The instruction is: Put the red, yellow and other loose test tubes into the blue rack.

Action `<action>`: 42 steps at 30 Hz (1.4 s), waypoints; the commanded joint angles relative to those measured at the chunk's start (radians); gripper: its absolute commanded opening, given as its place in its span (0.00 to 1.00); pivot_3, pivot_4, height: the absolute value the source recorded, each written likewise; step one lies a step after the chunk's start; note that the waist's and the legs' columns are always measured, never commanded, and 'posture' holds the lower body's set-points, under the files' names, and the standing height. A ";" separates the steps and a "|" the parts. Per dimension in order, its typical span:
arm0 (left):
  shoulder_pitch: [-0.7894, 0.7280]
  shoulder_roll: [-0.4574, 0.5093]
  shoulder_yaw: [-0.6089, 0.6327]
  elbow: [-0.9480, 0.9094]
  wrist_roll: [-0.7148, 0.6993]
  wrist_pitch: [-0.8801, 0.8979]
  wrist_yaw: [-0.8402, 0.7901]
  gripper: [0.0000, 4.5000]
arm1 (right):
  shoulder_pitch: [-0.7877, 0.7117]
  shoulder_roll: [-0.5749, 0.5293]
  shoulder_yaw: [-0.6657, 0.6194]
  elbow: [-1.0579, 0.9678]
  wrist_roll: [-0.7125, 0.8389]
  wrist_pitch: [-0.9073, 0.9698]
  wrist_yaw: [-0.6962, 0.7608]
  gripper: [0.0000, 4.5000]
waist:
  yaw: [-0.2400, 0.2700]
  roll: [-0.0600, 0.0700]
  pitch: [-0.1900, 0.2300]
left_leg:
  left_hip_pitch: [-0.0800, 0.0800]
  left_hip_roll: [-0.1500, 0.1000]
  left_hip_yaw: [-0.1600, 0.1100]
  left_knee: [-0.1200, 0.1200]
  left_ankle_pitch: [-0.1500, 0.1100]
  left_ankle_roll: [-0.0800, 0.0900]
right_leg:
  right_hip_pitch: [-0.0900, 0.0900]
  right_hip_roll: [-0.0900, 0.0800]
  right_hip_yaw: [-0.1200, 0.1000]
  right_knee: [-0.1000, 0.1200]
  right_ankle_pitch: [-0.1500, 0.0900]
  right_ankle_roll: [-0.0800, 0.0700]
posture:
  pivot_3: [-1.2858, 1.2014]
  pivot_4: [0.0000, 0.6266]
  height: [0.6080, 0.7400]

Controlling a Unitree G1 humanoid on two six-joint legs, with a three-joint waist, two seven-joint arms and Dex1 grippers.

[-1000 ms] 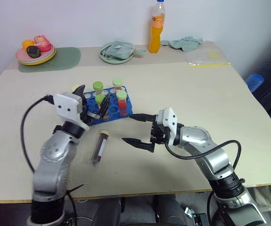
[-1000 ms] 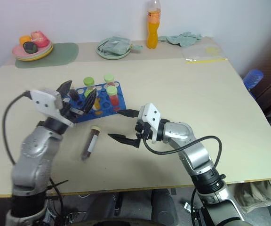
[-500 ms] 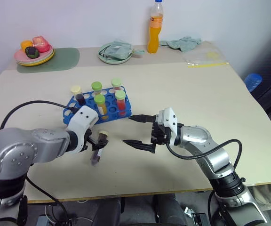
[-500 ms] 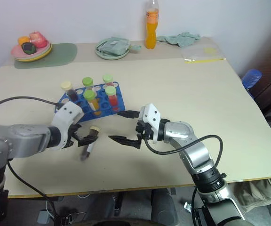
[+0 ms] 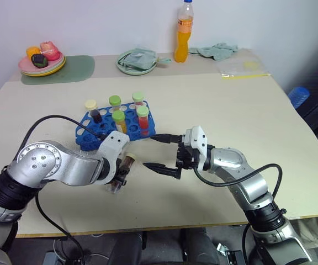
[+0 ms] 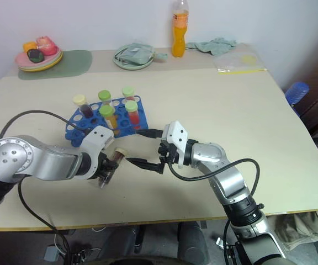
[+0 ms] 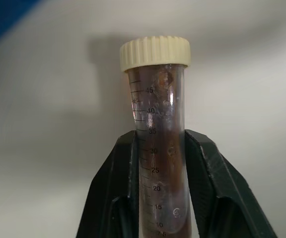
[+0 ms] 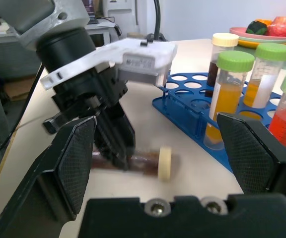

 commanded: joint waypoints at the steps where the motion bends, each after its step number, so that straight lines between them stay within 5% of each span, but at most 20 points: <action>1: 0.009 0.062 0.111 -0.116 0.170 -0.042 -0.096 0.23 | -0.004 0.001 -0.008 -0.038 0.006 -0.015 0.000 0.96 | -0.001 0.000 0.000 | 0.000 0.000 0.000 0.000 0.000 0.000 | 0.000 0.000 0.000 0.000 0.000 0.000 | 0.52 0.24 1.00; 4: 0.093 0.128 0.202 -0.261 0.544 -0.165 -0.318 0.23 | -0.002 -0.002 -0.010 -0.038 0.008 -0.017 0.003 0.96 | -0.001 0.000 0.000 | 0.000 0.000 0.002 -0.001 0.000 0.000 | 0.000 0.000 0.000 0.000 0.000 0.000 | 0.52 0.24 1.00; 7: 0.346 0.154 0.400 -0.354 0.755 -0.344 -0.594 0.23 | -0.001 -0.006 -0.012 -0.039 0.010 -0.017 0.007 0.96 | -0.002 0.001 0.000 | 0.000 0.001 0.008 -0.002 0.000 0.000 | -0.001 0.000 0.001 -0.001 0.000 -0.001 | 0.52 0.24 1.00; 10: 0.664 0.007 0.652 -0.402 0.923 -0.596 -0.870 0.23 | 0.000 -0.010 -0.015 -0.039 0.015 -0.015 0.013 0.96 | -0.004 0.002 0.000 | 0.000 0.002 0.011 -0.004 0.000 0.000 | -0.002 0.000 0.003 -0.002 -0.001 -0.001 | 0.52 0.24 1.00; 14: 0.736 -0.249 0.738 -0.240 1.119 -0.803 -0.867 0.23 | -0.009 -0.012 -0.015 -0.032 0.018 -0.014 0.023 0.96 | 0.010 0.002 0.000 | 0.000 0.002 0.009 -0.003 -0.001 0.001 | 0.000 0.000 0.001 -0.003 -0.001 -0.003 | 0.52 0.24 1.00; 17: 0.695 -0.351 0.701 -0.146 1.395 -0.974 -0.830 0.23 | -0.019 -0.006 -0.014 -0.018 0.015 -0.016 0.024 0.96 | 0.019 0.001 0.000 | 0.000 0.002 0.008 -0.001 -0.001 0.001 | 0.002 0.000 0.000 -0.003 -0.002 -0.004 | 0.52 0.24 1.00; 21: 0.603 -0.517 0.610 -0.065 1.590 -1.118 -0.792 0.23 | -0.024 0.004 -0.012 -0.012 0.019 -0.009 0.024 0.96 | 0.030 -0.001 -0.001 | 0.000 0.001 0.007 0.000 -0.002 0.003 | 0.002 -0.001 -0.001 -0.005 0.000 -0.001 | 0.52 0.24 1.00; 29: 0.523 -0.715 0.489 0.115 1.768 -1.250 -0.824 0.23 | -0.015 0.008 -0.011 -0.026 0.009 -0.002 0.000 0.96 | 0.014 -0.001 -0.001 | 0.000 0.001 0.008 0.000 -0.002 0.003 | 0.000 -0.001 0.000 -0.002 0.000 0.000 | 0.52 0.24 1.00; 42: 0.523 -0.796 0.467 0.123 1.839 -1.223 -0.871 0.23 | -0.001 0.006 -0.012 -0.043 0.014 0.005 -0.026 0.96 | 0.005 -0.001 -0.001 | 0.000 0.001 0.008 0.000 -0.002 0.003 | 0.001 0.000 0.000 -0.002 0.000 0.000 | 0.52 0.24 1.00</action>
